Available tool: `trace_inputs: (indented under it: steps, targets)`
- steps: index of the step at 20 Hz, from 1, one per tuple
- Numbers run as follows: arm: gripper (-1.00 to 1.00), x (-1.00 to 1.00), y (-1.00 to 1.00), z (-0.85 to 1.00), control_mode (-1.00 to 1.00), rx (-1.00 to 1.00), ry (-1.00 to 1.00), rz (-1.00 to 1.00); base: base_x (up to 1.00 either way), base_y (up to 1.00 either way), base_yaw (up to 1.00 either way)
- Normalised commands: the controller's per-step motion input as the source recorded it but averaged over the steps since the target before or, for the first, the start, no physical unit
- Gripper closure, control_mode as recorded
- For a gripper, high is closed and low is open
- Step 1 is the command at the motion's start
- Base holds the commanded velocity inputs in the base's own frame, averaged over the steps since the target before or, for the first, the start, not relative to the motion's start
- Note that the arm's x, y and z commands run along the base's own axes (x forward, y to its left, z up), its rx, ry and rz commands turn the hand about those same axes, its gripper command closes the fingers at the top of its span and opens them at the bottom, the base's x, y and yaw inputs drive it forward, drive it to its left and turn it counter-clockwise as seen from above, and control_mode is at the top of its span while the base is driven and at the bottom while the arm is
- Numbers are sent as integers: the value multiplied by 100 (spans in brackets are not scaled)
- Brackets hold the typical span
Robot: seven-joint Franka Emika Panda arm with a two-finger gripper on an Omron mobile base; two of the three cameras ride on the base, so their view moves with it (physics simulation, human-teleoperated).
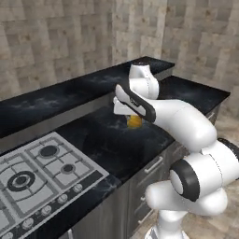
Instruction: Turn on the sink faucet. Then move the squash from the counter to the sink. Turn off the sink. Move the vegetable from the sink to the pot next to the stove. Finally move the pot to the rear left burner.
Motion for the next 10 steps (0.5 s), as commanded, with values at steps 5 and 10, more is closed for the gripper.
trace_inputs:
  steps: [5, 10]
  targets:
    - [100, 0, 0, 0, 100, 0, 0, 0, -26, -1, 50]
    - [100, 0, 0, 0, 100, 0, 0, 0, -21, 0, 50]
